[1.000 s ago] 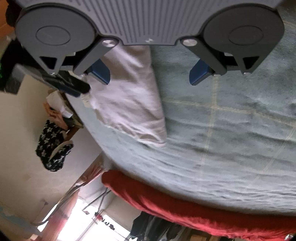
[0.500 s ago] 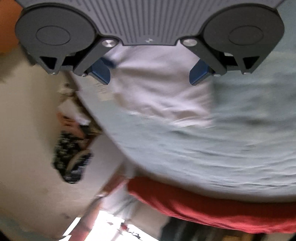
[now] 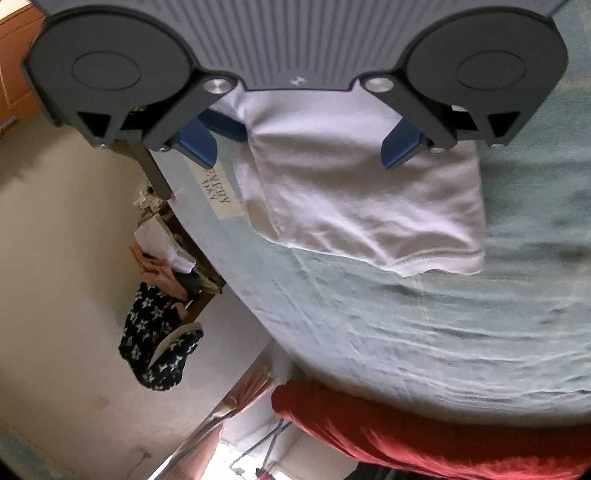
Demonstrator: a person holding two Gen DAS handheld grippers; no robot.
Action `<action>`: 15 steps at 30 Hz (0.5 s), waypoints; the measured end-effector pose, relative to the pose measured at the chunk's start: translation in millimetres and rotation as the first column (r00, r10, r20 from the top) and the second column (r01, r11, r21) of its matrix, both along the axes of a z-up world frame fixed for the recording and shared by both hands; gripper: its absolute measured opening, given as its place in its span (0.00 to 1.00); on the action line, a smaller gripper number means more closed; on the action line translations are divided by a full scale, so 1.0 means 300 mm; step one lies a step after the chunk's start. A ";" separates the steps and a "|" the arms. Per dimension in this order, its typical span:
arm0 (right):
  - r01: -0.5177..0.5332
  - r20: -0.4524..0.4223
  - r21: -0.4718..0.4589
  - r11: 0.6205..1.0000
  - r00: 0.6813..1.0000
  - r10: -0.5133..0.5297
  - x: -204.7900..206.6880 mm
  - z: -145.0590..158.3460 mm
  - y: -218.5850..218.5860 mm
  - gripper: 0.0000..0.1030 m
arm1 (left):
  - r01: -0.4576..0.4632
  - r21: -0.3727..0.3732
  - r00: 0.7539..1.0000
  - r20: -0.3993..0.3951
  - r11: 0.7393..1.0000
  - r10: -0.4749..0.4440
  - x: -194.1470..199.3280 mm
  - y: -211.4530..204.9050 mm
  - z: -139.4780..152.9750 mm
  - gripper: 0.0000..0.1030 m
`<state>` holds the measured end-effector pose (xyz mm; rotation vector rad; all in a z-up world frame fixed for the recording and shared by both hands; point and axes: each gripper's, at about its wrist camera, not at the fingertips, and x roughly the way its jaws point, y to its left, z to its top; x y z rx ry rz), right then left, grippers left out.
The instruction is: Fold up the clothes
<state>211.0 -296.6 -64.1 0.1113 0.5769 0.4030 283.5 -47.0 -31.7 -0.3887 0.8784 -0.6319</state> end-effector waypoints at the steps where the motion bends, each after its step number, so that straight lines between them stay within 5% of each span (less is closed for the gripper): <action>1: 0.001 -0.002 0.000 1.000 1.000 -0.001 0.000 0.002 0.001 1.00 | -0.004 -0.014 1.000 -0.022 1.000 0.004 -0.006 0.016 -0.020 0.94; 4: 0.004 -0.003 -0.009 1.000 1.000 -0.004 -0.002 0.008 0.008 1.00 | -0.012 -0.023 0.999 -0.053 1.000 0.011 -0.021 0.040 -0.076 0.94; 9: 0.017 -0.011 -0.020 1.000 1.000 -0.017 -0.042 0.046 -0.003 1.00 | -0.071 -0.037 0.997 0.013 0.997 0.072 -0.084 0.087 0.020 0.94; 15: 0.056 -0.032 0.172 0.983 0.998 -0.051 -0.098 0.086 -0.104 1.00 | -0.101 -0.057 0.995 -0.013 0.993 0.100 -0.124 0.121 -0.008 0.94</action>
